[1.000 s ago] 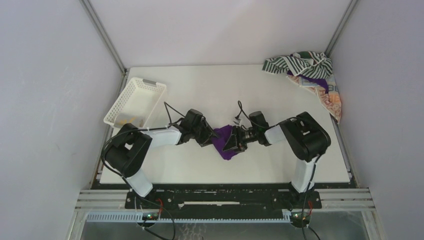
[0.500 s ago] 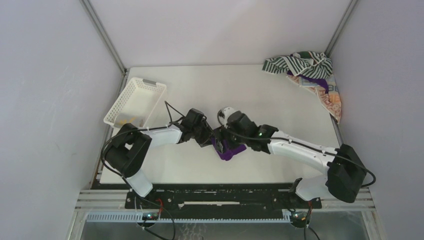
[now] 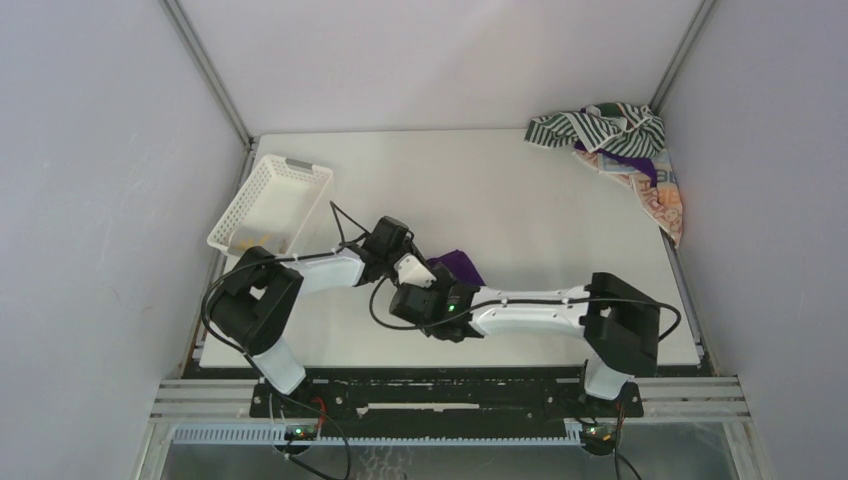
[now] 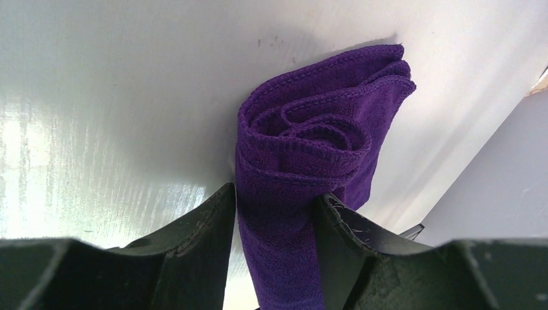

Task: Roll the towels
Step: Roll the towel at the center of the board.

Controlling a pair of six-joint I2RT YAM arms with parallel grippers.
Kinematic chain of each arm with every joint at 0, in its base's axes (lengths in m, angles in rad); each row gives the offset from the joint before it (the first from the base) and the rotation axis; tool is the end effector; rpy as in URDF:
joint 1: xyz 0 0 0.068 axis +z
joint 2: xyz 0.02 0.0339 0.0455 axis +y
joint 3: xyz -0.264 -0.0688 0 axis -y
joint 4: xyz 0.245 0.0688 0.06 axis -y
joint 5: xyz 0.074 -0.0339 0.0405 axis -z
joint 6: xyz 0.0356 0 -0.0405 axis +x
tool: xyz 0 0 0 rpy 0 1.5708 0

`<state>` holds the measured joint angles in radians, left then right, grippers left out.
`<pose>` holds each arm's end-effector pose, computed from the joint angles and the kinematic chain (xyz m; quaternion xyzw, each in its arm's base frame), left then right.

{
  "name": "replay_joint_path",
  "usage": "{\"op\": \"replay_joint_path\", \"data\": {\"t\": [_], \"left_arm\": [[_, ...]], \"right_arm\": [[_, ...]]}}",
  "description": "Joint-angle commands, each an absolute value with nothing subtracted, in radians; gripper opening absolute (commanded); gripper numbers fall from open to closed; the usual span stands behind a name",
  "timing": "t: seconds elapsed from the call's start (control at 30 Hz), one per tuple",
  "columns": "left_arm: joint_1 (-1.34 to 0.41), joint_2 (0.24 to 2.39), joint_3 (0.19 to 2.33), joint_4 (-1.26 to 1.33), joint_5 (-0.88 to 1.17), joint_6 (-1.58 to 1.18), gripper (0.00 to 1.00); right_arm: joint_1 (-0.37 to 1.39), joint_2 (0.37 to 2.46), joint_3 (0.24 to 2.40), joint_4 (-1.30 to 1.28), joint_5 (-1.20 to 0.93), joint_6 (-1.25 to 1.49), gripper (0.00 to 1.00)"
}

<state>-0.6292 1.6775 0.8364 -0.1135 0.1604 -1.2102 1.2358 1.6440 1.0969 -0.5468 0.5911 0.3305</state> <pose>0.2548 -0.1925 0.1443 -0.2488 0.9170 -0.2867 0.1225 0.1263 0.3026 0.2086 -0.3447 0.8660 -0.0412 0.3598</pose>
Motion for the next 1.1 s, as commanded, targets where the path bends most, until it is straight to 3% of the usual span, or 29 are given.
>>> {"op": "replay_joint_path", "data": {"t": [0.0,0.43,0.53,0.6,0.77,0.9,1.07], "left_arm": [[-0.638,1.709,0.839,-0.239,0.126,-1.16,0.51],[-0.638,1.729,0.837,-0.218,0.15,-1.176,0.52],[-0.638,1.725,0.841,-0.217,0.153,-1.177,0.53],[-0.637,1.717,0.842,-0.218,0.153,-1.18,0.55],[-0.621,1.668,0.842,-0.218,0.154,-1.188,0.62],[-0.58,1.564,0.826,-0.218,0.128,-1.198,0.7],[-0.519,1.412,0.79,-0.218,0.082,-1.208,0.76]], "right_arm": [[1.275,1.714,1.152,-0.564,0.745,0.301,0.76],[1.297,1.909,1.161,-0.615,0.806,0.345,0.68],[1.287,1.919,1.16,-0.613,0.775,0.346,0.56],[1.278,1.911,1.15,-0.602,0.752,0.342,0.38],[1.243,1.856,1.098,-0.556,0.678,0.321,0.26],[1.175,1.766,1.012,-0.456,0.497,0.298,0.18],[0.995,1.65,0.885,-0.285,0.074,0.279,0.14]]}}
